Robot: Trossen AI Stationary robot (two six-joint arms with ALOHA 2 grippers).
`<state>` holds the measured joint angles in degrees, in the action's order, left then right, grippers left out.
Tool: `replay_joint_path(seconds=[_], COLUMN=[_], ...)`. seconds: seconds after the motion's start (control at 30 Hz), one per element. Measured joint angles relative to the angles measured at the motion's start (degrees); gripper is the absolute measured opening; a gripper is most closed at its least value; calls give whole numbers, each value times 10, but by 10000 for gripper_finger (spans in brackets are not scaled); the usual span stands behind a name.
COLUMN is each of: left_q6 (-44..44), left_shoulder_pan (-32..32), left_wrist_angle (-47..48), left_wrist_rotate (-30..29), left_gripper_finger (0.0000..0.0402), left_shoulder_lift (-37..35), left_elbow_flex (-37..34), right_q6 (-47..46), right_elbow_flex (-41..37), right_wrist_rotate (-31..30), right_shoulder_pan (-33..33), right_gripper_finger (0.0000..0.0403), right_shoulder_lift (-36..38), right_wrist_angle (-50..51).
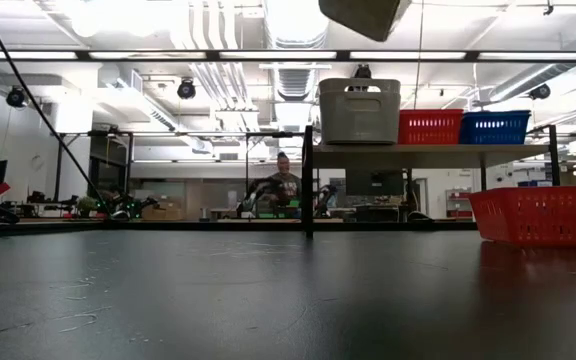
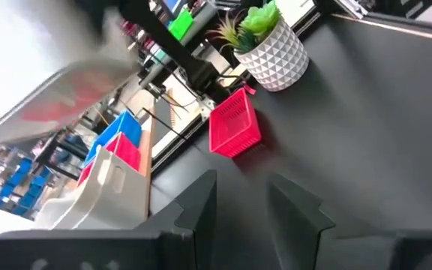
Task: Stack baskets on shelf by color
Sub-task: Stack the gray bin on top of the gray bins on the shelf
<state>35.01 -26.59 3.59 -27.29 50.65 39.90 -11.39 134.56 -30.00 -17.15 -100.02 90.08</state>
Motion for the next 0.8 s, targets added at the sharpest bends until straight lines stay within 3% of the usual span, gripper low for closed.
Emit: replay_joint_path(seconds=[0.17,0.47,0.67,0.8], left_q6=[25,49,39,39], left_shoulder_pan=[4,43,71,83], left_wrist_angle=[0,-26,-27,-26], left_wrist_rotate=[0,0,0,0], left_gripper_finger=[92,92,92,92], left_shoulder_lift=[6,-16,-40,-37], left_elbow_flex=[-3,-35,-38,-39], right_q6=[82,204,248,270], right_elbow_flex=[0,-1,-1,-1], right_wrist_rotate=[9,154,224,230], right_shoulder_pan=[112,298,363,380], right_gripper_finger=[8,8,8,8], right_shoulder_lift=[23,19,7,-1], right_wrist_angle=[0,-4,-4,-4])
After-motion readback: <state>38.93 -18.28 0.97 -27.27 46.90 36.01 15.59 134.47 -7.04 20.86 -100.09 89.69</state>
